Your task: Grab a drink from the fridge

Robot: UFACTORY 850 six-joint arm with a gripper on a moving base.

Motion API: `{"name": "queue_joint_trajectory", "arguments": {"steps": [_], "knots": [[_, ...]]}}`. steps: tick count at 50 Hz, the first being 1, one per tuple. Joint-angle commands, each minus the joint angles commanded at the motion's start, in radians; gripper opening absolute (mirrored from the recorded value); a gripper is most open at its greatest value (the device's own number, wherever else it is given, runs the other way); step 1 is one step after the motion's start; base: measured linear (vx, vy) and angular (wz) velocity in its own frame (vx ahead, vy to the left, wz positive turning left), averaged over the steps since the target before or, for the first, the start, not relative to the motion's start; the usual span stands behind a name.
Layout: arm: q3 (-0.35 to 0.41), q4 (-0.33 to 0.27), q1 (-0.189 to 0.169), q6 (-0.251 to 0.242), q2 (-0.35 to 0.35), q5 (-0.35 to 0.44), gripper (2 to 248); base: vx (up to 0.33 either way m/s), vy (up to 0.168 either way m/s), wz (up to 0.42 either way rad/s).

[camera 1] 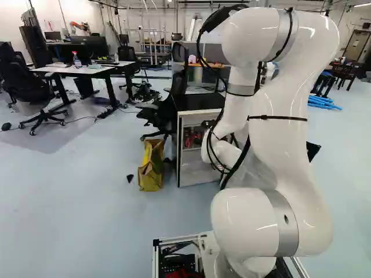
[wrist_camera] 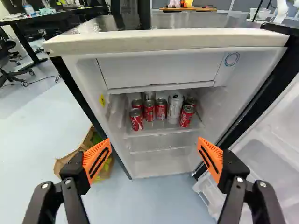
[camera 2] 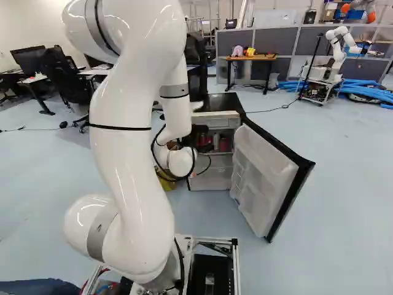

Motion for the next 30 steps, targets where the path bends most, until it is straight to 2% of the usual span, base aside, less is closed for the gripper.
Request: {"name": "queue_joint_trajectory", "arguments": {"steps": [30], "knots": [[-0.07, -0.004, -0.012, 0.0, -0.121, 0.018, 247, 0.0, 0.0, 0.0]]}}
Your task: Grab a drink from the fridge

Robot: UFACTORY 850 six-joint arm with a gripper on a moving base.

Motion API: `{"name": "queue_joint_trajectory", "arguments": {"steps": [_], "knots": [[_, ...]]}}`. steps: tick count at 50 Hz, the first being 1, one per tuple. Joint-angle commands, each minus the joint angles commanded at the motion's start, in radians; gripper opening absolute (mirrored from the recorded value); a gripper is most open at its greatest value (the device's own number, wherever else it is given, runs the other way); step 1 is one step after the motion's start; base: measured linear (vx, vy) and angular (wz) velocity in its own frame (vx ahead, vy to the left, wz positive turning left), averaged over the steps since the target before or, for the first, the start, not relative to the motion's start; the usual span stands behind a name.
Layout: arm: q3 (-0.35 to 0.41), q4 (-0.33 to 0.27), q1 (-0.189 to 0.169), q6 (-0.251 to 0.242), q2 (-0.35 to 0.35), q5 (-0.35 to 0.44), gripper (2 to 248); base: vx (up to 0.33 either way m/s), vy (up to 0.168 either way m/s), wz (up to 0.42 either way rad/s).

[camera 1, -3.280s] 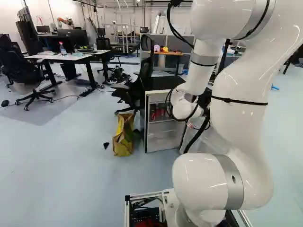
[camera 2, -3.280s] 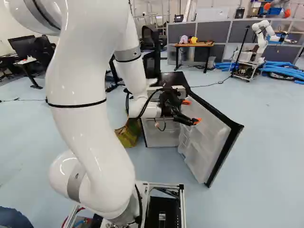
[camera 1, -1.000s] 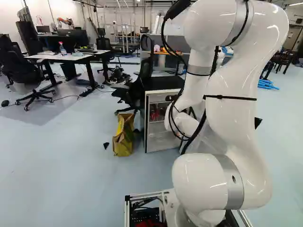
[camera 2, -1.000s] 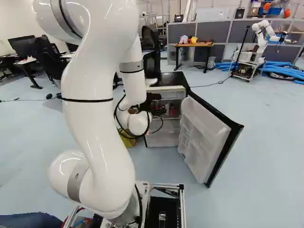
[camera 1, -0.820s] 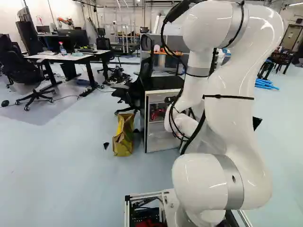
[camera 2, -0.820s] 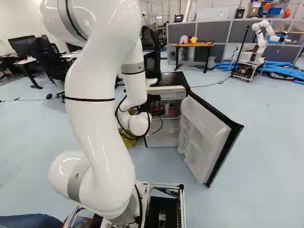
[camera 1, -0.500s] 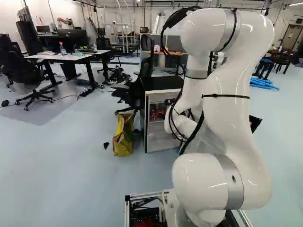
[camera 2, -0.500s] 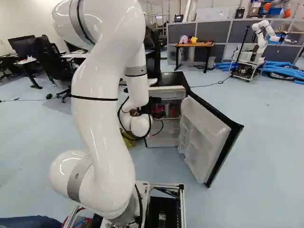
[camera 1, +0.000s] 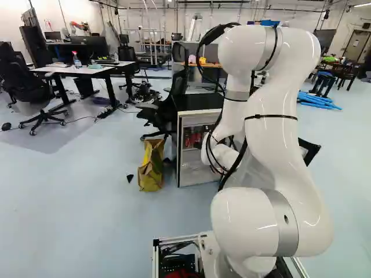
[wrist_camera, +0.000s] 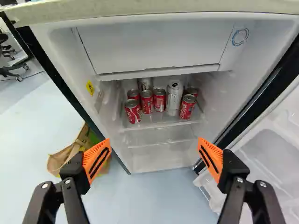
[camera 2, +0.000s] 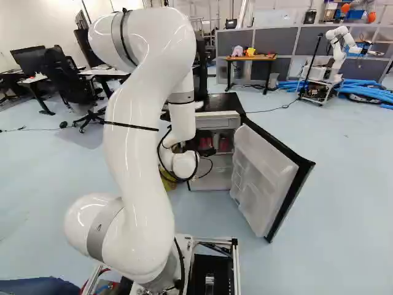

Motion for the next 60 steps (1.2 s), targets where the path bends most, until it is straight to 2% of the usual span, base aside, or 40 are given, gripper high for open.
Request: {"name": "queue_joint_trajectory", "arguments": {"steps": [29, 60], "knots": [[-0.08, -0.041, -0.028, 0.0, -0.119, 0.069, 247, 0.0, 0.0, 0.0], [-0.182, -0.124, -0.064, 0.0, -0.249, 0.138, 247, 0.0, 0.0, 0.0]]}}
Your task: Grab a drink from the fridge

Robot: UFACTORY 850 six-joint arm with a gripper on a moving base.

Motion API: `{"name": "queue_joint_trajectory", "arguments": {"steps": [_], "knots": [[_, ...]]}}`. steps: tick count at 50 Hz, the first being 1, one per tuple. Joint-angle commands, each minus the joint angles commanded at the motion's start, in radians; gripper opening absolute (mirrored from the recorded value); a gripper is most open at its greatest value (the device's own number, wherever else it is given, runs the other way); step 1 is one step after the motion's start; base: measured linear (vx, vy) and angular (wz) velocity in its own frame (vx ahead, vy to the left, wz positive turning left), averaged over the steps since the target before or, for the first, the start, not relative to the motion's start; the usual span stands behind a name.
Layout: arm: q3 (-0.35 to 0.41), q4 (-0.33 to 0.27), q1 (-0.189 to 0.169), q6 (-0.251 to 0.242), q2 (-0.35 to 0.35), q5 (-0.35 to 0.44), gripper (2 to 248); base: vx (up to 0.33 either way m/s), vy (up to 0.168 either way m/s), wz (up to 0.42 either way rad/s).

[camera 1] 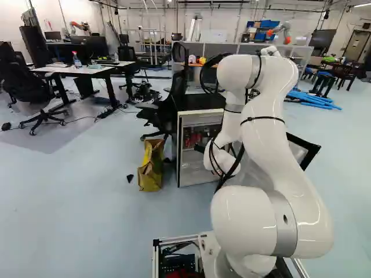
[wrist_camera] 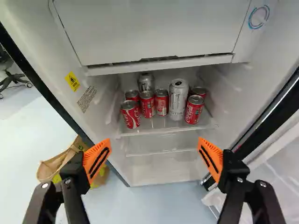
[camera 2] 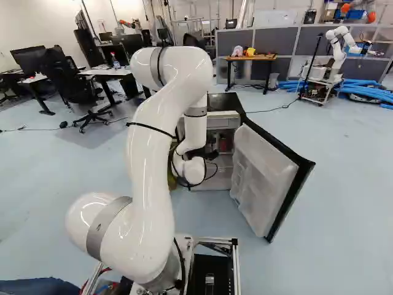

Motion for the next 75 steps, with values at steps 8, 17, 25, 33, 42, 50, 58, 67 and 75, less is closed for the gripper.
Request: {"name": "queue_joint_trajectory", "arguments": {"steps": [8, 17, 25, 33, 42, 50, 58, 67, 75], "knots": [[-0.03, -0.027, -0.008, 0.0, -0.034, 0.013, 247, 0.0, 0.0, 0.0], [-0.065, -0.057, -0.018, 0.0, -0.074, 0.027, 247, 0.0, 0.0, 0.0], [-0.098, -0.085, -0.026, 0.0, -0.108, 0.038, 247, 0.0, 0.0, 0.0], [-0.131, -0.112, -0.034, 0.0, -0.143, 0.05, 247, 0.0, 0.0, 0.0], [-0.172, -0.134, -0.041, 0.0, -0.184, 0.061, 247, 0.0, 0.0, 0.0], [-0.211, -0.146, -0.046, 0.0, -0.221, 0.065, 247, 0.0, 0.0, 0.0], [-0.247, -0.162, -0.05, 0.0, -0.249, 0.07, 247, 0.0, 0.0, 0.0], [-0.279, -0.182, -0.054, 0.0, -0.264, 0.074, 247, 0.0, 0.0, 0.0], [-0.307, -0.201, -0.058, 0.0, -0.278, 0.074, 247, 0.0, 0.0, 0.0]]}}
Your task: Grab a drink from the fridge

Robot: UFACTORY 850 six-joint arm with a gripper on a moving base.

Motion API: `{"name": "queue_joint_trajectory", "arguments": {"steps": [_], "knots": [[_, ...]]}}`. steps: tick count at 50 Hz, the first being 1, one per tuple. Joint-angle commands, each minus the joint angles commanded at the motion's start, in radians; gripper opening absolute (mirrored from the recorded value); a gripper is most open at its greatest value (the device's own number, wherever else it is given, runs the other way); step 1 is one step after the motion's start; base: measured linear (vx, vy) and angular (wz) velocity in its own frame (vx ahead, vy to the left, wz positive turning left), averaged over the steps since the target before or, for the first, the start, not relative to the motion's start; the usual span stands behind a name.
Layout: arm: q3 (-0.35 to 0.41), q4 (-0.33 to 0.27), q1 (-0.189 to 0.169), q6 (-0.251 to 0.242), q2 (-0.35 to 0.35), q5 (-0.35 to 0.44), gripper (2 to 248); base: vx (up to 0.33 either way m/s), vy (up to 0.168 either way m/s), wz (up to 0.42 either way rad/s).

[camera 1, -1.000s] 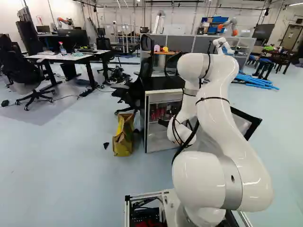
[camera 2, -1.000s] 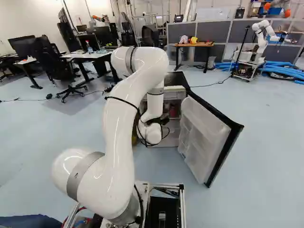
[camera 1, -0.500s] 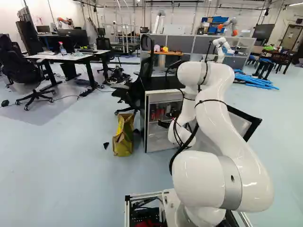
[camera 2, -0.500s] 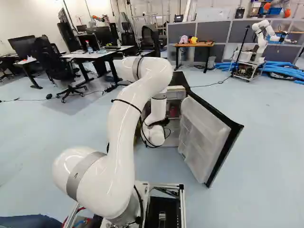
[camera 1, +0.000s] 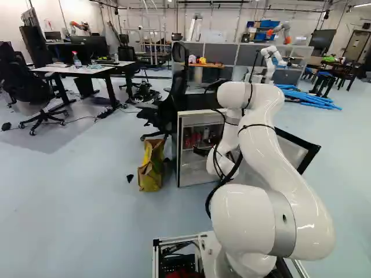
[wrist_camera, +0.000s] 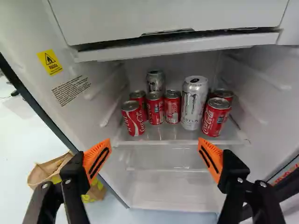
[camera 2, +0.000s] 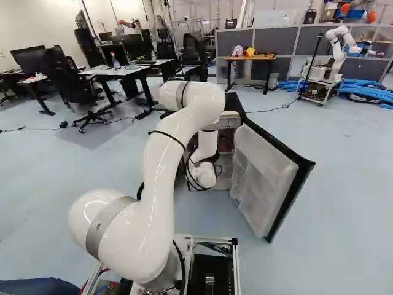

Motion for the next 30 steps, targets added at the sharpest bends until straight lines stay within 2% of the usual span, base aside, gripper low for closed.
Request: {"name": "queue_joint_trajectory", "arguments": {"steps": [30], "knots": [[-0.123, -0.053, 0.001, 0.0, -0.059, 0.0, 247, 0.0, 0.0, 0.0]]}}
